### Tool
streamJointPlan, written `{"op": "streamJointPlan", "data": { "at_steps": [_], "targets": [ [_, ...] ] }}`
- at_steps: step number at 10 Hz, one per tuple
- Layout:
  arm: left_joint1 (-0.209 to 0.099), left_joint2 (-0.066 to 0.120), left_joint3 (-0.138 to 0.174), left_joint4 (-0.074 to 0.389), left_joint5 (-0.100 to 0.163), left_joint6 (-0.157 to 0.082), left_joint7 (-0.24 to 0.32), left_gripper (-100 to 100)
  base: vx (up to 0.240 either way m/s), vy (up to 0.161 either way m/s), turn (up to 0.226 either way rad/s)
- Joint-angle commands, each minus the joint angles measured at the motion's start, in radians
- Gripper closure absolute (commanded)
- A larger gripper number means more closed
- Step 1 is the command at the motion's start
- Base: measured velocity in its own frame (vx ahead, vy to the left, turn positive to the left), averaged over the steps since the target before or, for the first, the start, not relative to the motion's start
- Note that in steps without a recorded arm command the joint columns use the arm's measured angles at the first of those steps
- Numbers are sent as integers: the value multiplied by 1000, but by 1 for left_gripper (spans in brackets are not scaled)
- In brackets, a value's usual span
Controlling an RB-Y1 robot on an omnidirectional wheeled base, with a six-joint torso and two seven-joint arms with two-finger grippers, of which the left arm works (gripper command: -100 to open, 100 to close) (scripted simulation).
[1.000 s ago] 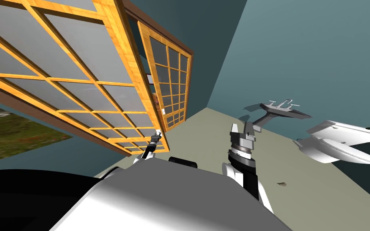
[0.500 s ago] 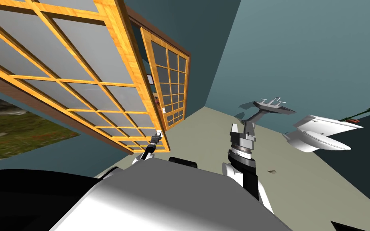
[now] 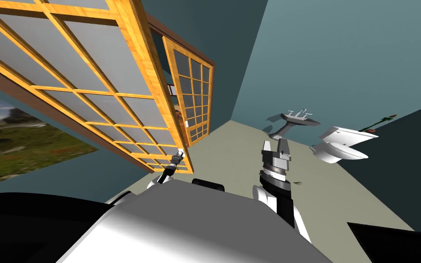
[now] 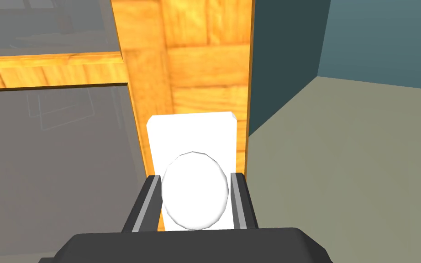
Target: Pull the door open
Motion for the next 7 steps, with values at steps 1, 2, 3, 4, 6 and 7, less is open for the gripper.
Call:
{"op": "streamJointPlan", "data": {
  "at_steps": [1,2,3,4,6,7],
  "targets": [
    [12,10,-14,-9,-8,-11,16,100,-187,36,-54],
    [16,17,-23,-11,-13,-18,26,100,-213,59,-69],
    [16,12,-19,-14,-10,-8,18,100,-100,24,-28],
    [32,25,-36,-14,-22,-30,38,100,-129,34,-99],
    [44,39,-50,-15,-31,-52,55,100,-187,40,-83],
    [53,49,-60,-15,-39,-68,68,100,-183,57,-90]
  ]
}}
